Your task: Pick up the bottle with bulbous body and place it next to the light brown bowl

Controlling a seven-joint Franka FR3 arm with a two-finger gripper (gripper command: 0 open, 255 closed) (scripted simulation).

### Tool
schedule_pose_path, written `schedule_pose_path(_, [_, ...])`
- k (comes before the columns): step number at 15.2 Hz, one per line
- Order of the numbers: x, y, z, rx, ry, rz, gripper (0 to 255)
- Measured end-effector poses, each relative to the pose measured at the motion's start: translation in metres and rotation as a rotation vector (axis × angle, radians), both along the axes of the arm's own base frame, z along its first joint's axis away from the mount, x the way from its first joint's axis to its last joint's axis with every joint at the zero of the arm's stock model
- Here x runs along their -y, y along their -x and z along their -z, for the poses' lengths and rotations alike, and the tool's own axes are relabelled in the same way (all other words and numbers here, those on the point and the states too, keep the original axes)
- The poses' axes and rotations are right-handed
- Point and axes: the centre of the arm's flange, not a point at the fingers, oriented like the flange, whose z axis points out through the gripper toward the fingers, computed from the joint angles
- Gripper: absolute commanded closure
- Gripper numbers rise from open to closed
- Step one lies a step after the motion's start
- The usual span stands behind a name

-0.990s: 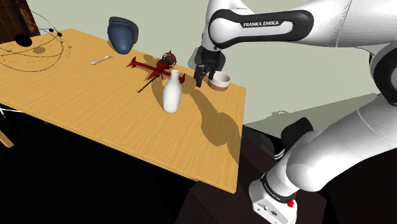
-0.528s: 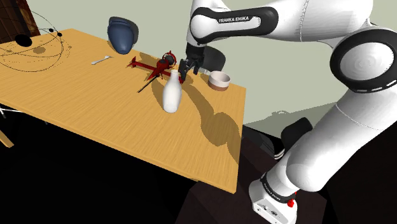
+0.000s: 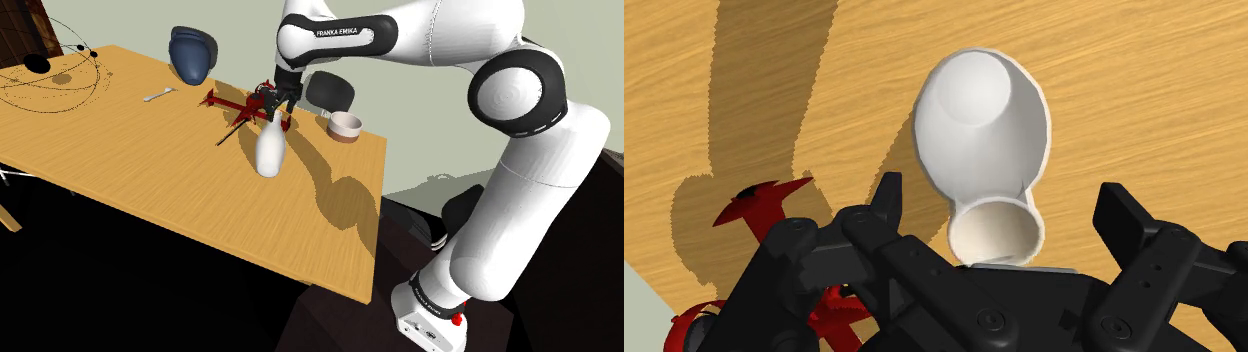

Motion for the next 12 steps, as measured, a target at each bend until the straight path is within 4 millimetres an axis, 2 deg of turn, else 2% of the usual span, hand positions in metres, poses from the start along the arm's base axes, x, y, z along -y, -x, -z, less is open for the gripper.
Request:
schedule_pose_path(5, [-0.001,-0.002,0.026,0.000,-0.001,0.000,0])
schedule_pose_path(11, [-0.001,-0.003,0.029,0.001,-0.001,0.000,0])
schedule_pose_path(12, [-0.001,-0.003,0.029,0.001,-0.001,0.000,255])
